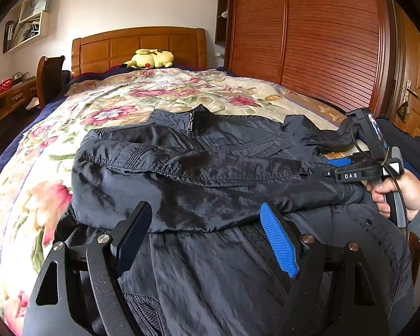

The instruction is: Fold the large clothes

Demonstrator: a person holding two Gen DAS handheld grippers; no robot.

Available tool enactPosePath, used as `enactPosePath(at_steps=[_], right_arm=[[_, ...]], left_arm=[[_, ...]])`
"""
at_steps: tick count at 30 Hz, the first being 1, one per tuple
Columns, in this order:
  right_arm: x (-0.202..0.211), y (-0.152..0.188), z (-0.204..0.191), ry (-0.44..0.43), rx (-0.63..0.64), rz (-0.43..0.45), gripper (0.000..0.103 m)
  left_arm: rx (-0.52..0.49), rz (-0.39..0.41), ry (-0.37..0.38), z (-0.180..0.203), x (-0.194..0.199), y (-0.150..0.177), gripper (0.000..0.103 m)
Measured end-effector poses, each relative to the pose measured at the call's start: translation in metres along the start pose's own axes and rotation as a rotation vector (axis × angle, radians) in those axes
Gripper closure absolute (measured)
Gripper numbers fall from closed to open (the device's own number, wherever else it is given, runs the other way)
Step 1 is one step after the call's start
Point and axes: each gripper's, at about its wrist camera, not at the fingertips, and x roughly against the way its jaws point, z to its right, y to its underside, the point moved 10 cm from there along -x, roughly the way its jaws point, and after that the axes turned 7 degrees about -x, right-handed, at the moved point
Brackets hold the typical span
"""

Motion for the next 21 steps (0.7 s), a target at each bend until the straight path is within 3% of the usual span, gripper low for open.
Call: enactPosePath(at_steps=[6,11,14,21], right_arm=[[-0.004,0.005,-0.002,-0.033,0.028,-0.001,0.054],[0.014,0.004,-0.002,-0.015,0.078,0.036,0.083],[0.030,-0.005,-0.003,0.011,0.092,0.096,0.089],[0.045,-0.034,-0.005,0.117,0.130,0.196,0.090]], left_arm=[[-0.003,-0.008,-0.005,0.001,-0.002,0.001,0.022],[0.001,0.002,-0.004,0.000,-0.002,0.000,0.022],[0.006,0.006,-0.003,-0.001,-0.002,0.001,0.022],[0.016,0.014,0.003,-0.008,0.002,0.003,0.022]])
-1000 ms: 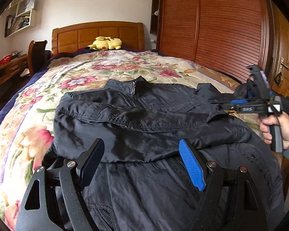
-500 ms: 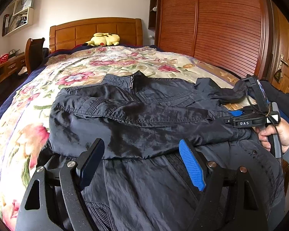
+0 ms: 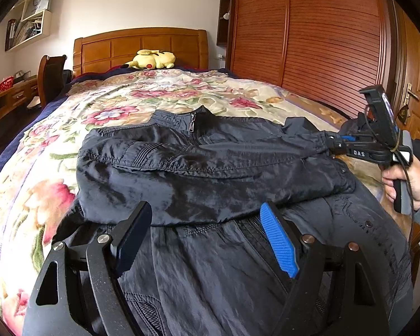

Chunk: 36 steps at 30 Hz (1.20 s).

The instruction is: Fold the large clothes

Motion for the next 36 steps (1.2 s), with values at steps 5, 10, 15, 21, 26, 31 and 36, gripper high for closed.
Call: enactPosePath(at_steps=[5,10,15,21,26,31,36], right_arm=[[-0.014,0.003,-0.002,0.031,0.006,-0.023,0.090],[-0.020,0.003,0.001,0.016,-0.047,-0.027,0.075],[-0.007,0.002,0.026,0.024,-0.119,0.000,0.042],[0.003,0.005,0.082,0.082,-0.185,-0.008,0.036],[0.011,-0.007,0.147,0.183,-0.224,-0.004,0.036],[0.019,-0.024,0.214,0.277,-0.278,0.011,0.036],[0.010,-0.030,0.241,0.286,-0.346,-0.005,0.036]], left_arm=[[0.024,0.012,-0.001,-0.008,0.005,0.001,0.022],[0.031,0.027,-0.004,-0.009,0.010,0.000,0.022],[0.015,0.034,-0.011,-0.004,0.010,-0.004,0.022],[0.016,0.043,-0.003,0.005,0.005,-0.014,0.022],[-0.016,0.024,-0.003,0.023,-0.008,-0.018,0.022],[-0.041,0.005,0.002,0.037,-0.019,-0.019,0.022],[-0.047,-0.006,0.005,0.042,-0.028,-0.020,0.022]])
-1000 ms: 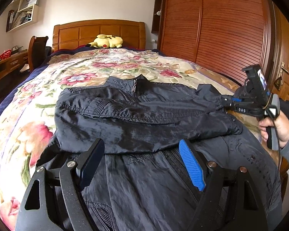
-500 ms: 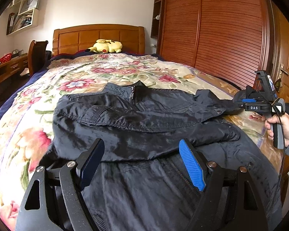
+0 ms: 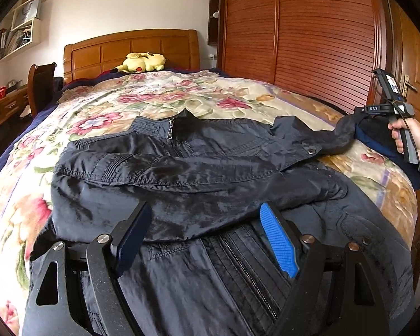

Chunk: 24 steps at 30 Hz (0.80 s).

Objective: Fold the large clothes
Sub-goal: 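Move the right gripper to the other sleeve cuff and grasp it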

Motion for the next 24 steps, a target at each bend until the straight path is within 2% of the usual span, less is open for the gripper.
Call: enactPosePath(at_steps=[6,12,15,22,23,24], right_arm=[[-0.028,0.018,-0.018,-0.053,-0.015,-0.070,0.036],[-0.059,0.044,-0.023,-0.006,-0.013,-0.151,0.036],[-0.069,0.046,-0.016,0.036,-0.041,-0.171,0.036],[-0.096,0.054,-0.014,0.015,-0.116,-0.204,0.036],[-0.097,0.054,-0.016,0.002,-0.111,-0.200,0.041],[-0.096,0.053,-0.020,-0.012,-0.098,-0.192,0.050]], left_arm=[[0.001,-0.018,0.004,0.001,-0.007,0.003,0.022],[0.002,-0.019,0.004,0.001,-0.007,0.004,0.022],[0.002,-0.021,0.005,0.001,-0.007,0.005,0.022],[0.007,-0.019,0.006,0.000,-0.007,0.006,0.022],[0.008,-0.018,0.006,0.000,-0.006,0.006,0.022],[0.009,-0.017,0.007,0.000,-0.006,0.006,0.022]])
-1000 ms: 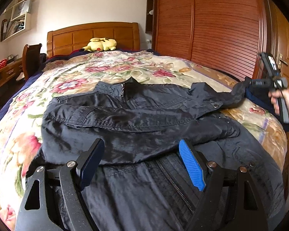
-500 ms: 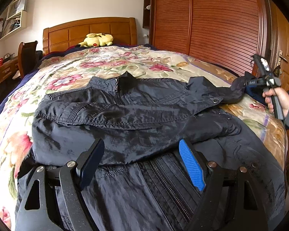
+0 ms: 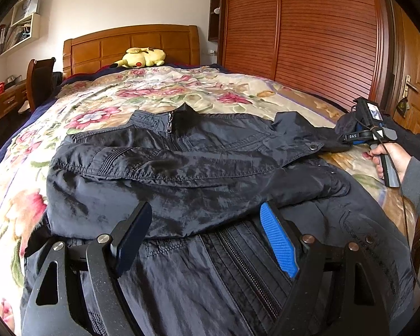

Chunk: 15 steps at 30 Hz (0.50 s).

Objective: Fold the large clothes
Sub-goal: 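Move the right gripper to the other sleeve cuff and grasp it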

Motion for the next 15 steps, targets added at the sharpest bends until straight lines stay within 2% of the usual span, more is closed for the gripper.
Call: enactPosePath(at_steps=[1,2,4,10,15], right_arm=[[0.001,-0.001,-0.004,-0.005,0.020,0.008,0.068],[0.004,0.000,-0.006,-0.003,0.042,0.017,0.082],[0.012,-0.003,-0.015,0.006,0.094,0.042,0.094],[0.070,-0.020,-0.050,-0.058,0.173,0.173,0.097],[0.131,-0.020,-0.090,-0.137,0.247,0.274,0.097]], left_arm=[[0.002,0.001,0.000,0.000,0.000,0.000,0.022],[0.004,0.002,0.001,-0.001,0.001,0.000,0.022],[0.009,0.004,0.002,-0.002,0.002,0.000,0.022],[0.011,0.014,0.005,-0.003,0.009,-0.002,0.022],[-0.001,0.047,0.022,-0.002,0.023,-0.006,0.022]])
